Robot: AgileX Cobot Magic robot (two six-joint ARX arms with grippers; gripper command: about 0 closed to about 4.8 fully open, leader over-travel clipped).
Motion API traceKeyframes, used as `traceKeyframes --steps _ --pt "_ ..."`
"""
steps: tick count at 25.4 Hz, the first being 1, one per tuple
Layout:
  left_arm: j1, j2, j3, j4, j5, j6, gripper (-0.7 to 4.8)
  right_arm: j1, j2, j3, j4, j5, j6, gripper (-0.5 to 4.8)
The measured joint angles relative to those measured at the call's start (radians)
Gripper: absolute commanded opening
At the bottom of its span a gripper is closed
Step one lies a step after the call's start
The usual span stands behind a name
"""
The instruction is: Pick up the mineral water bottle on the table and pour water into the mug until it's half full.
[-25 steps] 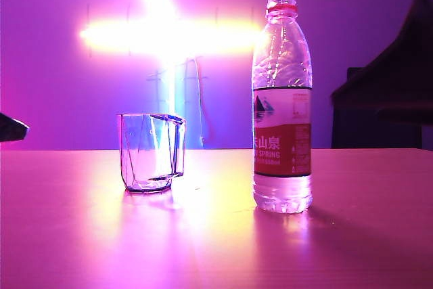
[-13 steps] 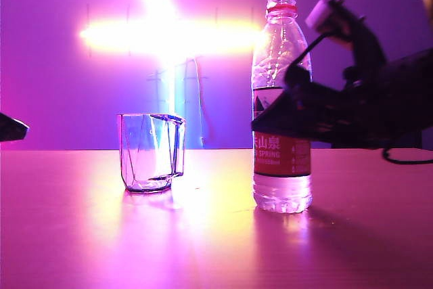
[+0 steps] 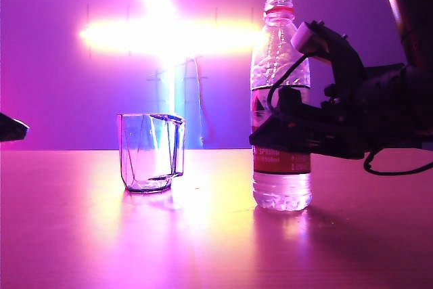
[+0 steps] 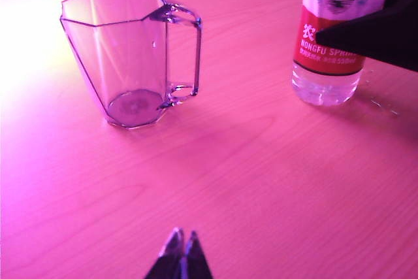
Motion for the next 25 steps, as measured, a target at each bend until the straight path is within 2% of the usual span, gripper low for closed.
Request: traceKeyframes --steps 1,6,9,11,14,17,21,23,25 --pt "0.0 0.0 0.0 0.0 0.0 0.0 -0.02 0.0 0.0 0.0 0.0 0.0 0.0 2.32" --pt "0.002 -0.012 0.0 -0.001 0.0 0.0 -0.02 -0.001 0.002 0.0 0.011 0.003 -0.003 2.28" --pt "0.022 -0.029 0.0 0.0 0.002 0.0 -0.02 -0.001 0.003 0.003 0.011 0.005 -0.051 2.27" --pt "0.079 -0.038 0.0 0.0 0.003 0.0 -0.02 -0.001 0.002 0.062 -0.065 0.005 -0.105 2.27" --pt "0.117 -0.049 0.0 0.0 -0.004 0.0 -0.02 -0.002 -0.003 0.145 -0.167 0.008 -0.161 2.27" --pt "0.12 -0.072 0.0 0.0 -0.003 0.0 -0.02 -0.001 -0.002 0.276 -0.35 0.021 -0.272 2.27" --pt "0.12 -0.096 0.0 0.0 0.0 0.0 -0.02 0.004 0.015 0.445 -0.586 0.123 -0.461 2.27" --pt "0.12 -0.1 0.0 0.0 0.0 0.0 -0.02 0.001 0.078 0.585 -0.723 0.193 -0.617 2.27" --pt "0.121 -0.102 0.0 0.0 0.0 0.0 -0.02 0.003 0.108 0.639 -0.769 0.214 -0.688 2.27"
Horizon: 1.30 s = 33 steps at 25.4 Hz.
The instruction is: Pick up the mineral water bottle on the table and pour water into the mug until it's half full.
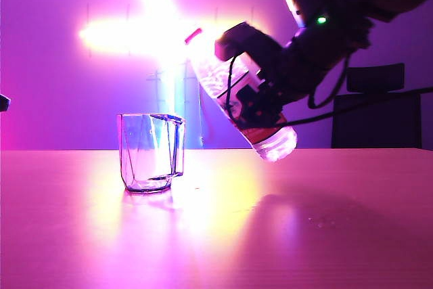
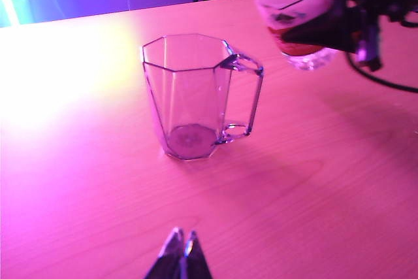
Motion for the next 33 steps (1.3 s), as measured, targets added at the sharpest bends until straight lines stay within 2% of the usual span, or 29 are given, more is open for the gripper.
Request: traceKeyframes --steps 4,10,17,25,33 --pt "0.0 -0.003 0.0 0.0 0.0 0.0 -0.02 0.026 0.029 0.08 -0.059 0.061 -0.22 2.28" --pt "0.0 -0.011 0.0 0.0 0.0 0.0 -0.02 0.039 0.045 0.087 -0.047 0.151 -0.447 2.28" --pt "0.001 -0.049 0.0 0.001 0.0 0.0 -0.02 0.044 0.084 0.101 -0.013 0.243 -0.527 2.28" --pt "0.001 -0.048 0.0 0.0 0.0 0.0 -0.02 0.051 0.093 0.102 0.063 0.347 -0.677 2.28" --pt "0.001 -0.048 0.0 0.0 0.0 0.0 -0.02 0.051 0.094 0.102 0.106 0.358 -0.739 2.28"
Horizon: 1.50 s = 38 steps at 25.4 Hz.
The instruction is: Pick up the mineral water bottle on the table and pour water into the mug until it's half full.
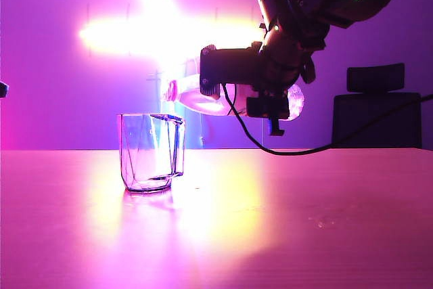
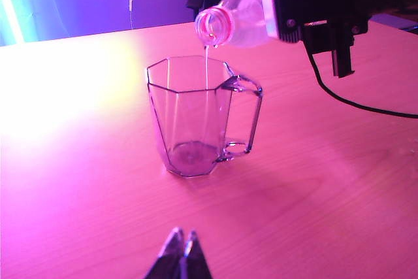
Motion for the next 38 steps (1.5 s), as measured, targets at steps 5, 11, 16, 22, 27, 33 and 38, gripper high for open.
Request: traceKeyframes --steps 5,11,16,22,27,33,38 --pt "0.0 0.0 0.0 0.0 0.0 0.0 -0.02 0.0 0.0 0.0 0.0 0.021 -0.041 2.28" --pt "0.0 -0.001 0.0 0.0 0.0 0.0 -0.02 0.0 0.0 0.0 0.007 0.033 -0.076 2.28" --pt "0.0 -0.005 0.0 0.0 0.0 0.0 -0.02 0.0 0.0 0.0 0.011 0.052 -0.098 2.28" --pt "0.009 -0.005 0.0 0.0 0.0 0.0 -0.02 0.0 0.0 0.0 0.045 0.059 -0.138 2.28" --pt "0.009 -0.005 0.0 0.0 0.0 0.0 -0.02 0.0 0.0 0.0 0.045 0.071 -0.151 2.28" --pt "0.009 -0.005 0.0 0.0 0.0 0.0 -0.02 0.0 0.0 0.0 0.045 0.072 -0.153 2.28" --pt "0.009 -0.005 0.0 0.0 0.0 0.0 -0.02 0.0 0.0 0.0 0.045 0.075 -0.153 2.28"
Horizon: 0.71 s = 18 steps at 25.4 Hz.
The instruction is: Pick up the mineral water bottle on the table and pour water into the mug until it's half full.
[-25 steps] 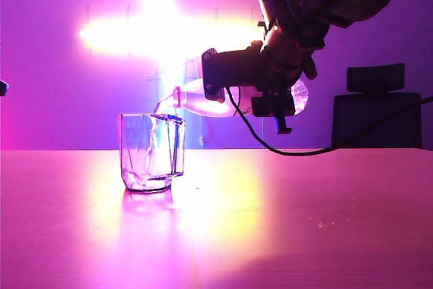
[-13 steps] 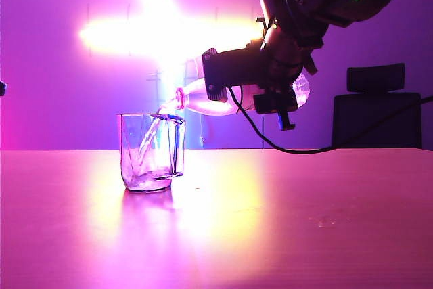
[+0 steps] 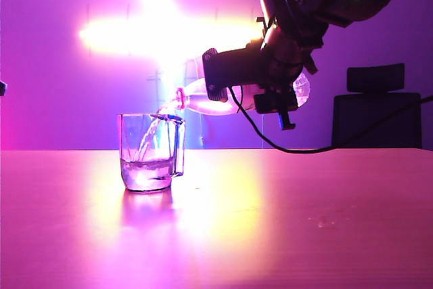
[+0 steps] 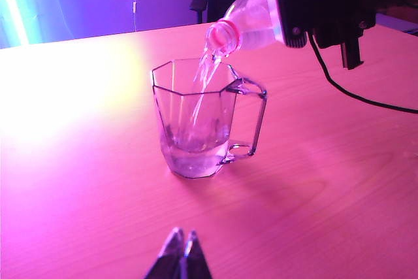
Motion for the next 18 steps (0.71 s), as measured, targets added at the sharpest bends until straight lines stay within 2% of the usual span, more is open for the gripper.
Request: traceKeyframes --steps 15,18 --pt "0.0 0.0 0.0 0.0 0.0 0.0 -0.02 0.007 0.0 0.0 0.007 0.0 0.005 2.19" --pt "0.0 0.0 0.0 0.0 0.0 0.0 -0.02 0.024 0.0 0.0 -0.002 0.003 0.069 2.19"
